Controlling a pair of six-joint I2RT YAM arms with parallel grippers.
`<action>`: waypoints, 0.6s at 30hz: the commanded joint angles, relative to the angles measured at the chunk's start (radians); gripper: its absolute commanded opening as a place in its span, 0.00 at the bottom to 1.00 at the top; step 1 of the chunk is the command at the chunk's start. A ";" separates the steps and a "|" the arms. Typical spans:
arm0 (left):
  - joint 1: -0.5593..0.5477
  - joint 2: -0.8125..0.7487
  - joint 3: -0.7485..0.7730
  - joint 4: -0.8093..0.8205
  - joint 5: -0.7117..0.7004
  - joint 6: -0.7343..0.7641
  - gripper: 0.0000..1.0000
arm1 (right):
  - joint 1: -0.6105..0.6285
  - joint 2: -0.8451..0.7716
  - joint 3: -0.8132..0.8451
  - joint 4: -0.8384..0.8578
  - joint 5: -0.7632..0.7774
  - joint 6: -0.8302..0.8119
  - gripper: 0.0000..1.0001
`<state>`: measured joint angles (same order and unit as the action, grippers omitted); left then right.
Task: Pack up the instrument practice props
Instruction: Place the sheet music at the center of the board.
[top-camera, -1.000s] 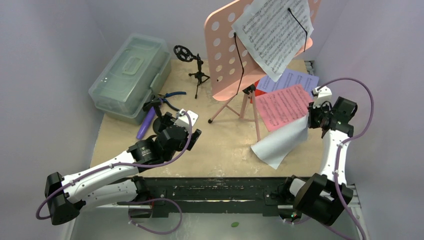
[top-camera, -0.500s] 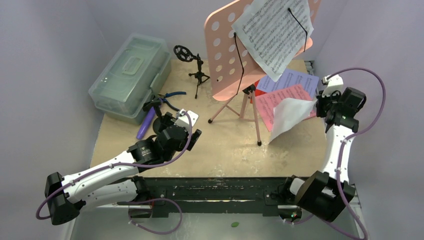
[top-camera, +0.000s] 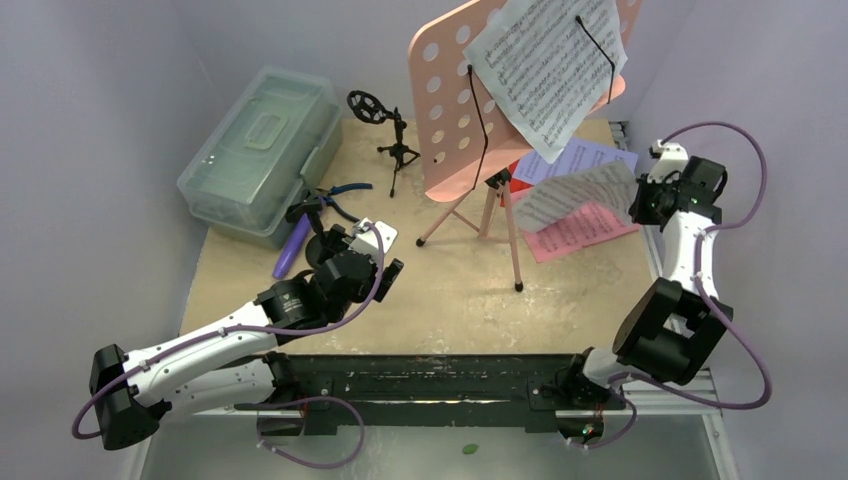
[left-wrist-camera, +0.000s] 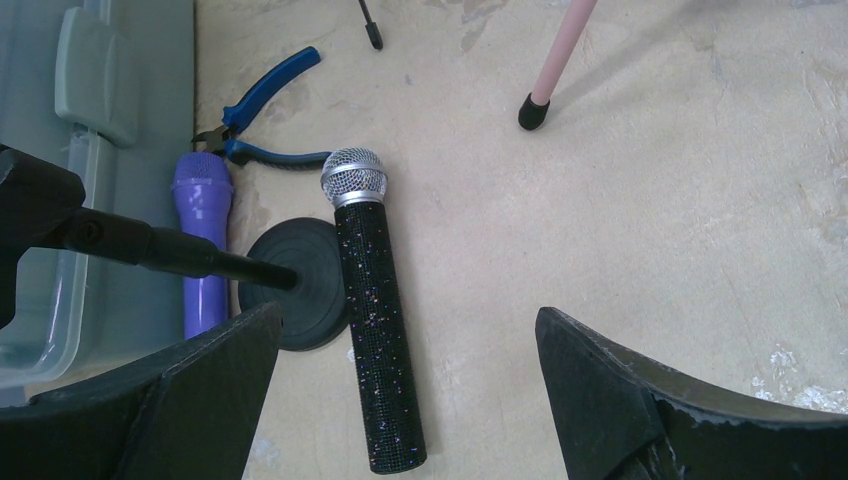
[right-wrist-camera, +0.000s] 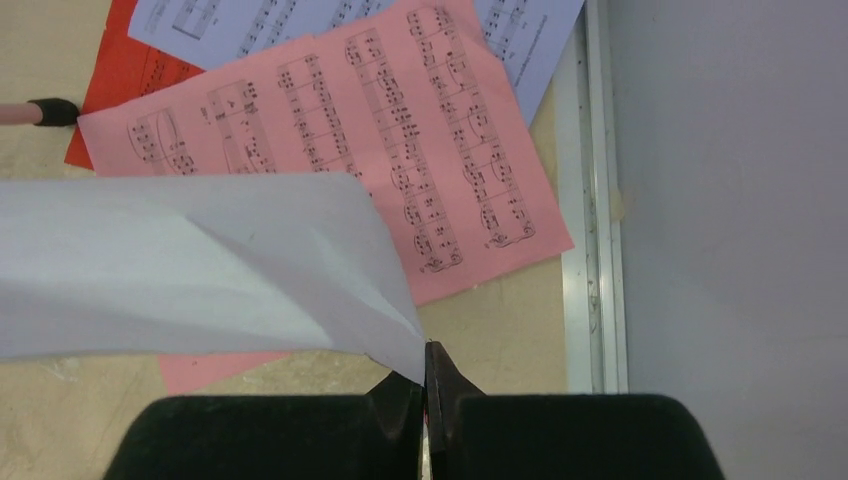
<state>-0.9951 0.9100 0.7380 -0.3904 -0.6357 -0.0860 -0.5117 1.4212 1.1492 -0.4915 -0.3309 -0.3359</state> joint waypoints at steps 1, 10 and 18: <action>0.007 -0.011 -0.005 0.015 0.002 -0.002 0.97 | -0.004 0.049 0.097 -0.017 -0.020 0.058 0.00; 0.009 -0.006 -0.005 0.016 0.005 0.000 0.97 | 0.028 0.213 0.202 -0.046 0.008 0.079 0.04; 0.012 -0.008 -0.005 0.018 0.006 -0.001 0.97 | 0.058 0.260 0.208 -0.042 0.007 0.105 0.02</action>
<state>-0.9913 0.9100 0.7380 -0.3904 -0.6346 -0.0860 -0.4660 1.6966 1.3144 -0.5243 -0.3302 -0.2600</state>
